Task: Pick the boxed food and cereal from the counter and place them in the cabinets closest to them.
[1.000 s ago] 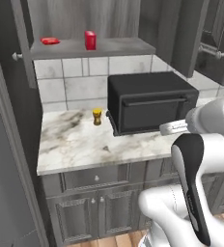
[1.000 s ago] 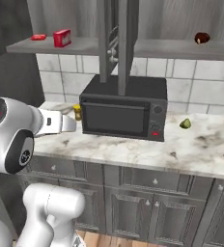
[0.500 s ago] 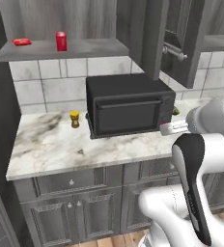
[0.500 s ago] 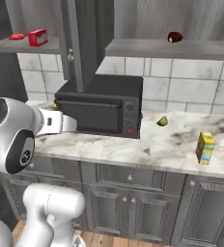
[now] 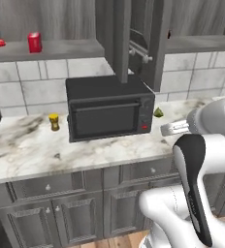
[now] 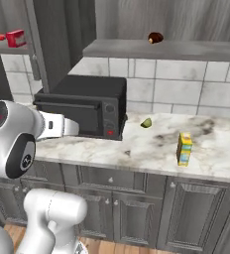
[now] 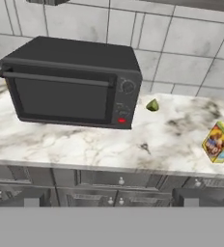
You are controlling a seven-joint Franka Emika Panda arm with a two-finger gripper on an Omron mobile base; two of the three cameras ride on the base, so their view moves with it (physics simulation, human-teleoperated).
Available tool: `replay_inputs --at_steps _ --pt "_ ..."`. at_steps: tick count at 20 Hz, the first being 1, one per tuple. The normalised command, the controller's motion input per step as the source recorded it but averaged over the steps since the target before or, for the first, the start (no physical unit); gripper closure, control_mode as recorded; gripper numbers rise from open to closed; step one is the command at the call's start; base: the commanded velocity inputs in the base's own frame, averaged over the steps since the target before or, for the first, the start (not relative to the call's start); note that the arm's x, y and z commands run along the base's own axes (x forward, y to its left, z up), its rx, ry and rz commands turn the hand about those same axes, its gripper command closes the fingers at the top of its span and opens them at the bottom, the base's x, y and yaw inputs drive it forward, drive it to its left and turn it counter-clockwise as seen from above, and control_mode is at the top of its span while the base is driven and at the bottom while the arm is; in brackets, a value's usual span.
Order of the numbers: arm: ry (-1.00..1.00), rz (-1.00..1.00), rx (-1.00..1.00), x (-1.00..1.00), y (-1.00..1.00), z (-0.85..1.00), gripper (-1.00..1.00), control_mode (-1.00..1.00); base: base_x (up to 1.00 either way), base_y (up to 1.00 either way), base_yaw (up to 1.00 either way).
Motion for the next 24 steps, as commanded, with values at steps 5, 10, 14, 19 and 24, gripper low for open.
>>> replay_inputs --at_steps 5,10,14,19,24 --pt "0.00 0.00 0.00 0.00 0.00 0.00 -1.00 1.00 0.00 -0.51 -0.02" --pt "0.00 0.00 0.00 0.00 0.00 0.00 -1.00 1.00 0.00 -0.53 -0.02" --pt "0.00 0.00 0.00 0.00 0.00 0.00 -1.00 1.00 0.00 -0.52 -0.02" --pt "0.00 0.00 0.00 0.00 0.00 0.00 -1.00 1.00 0.00 -0.53 -0.02" --pt "0.00 0.00 0.00 0.00 0.00 0.00 -1.00 1.00 0.01 -0.51 -0.01"
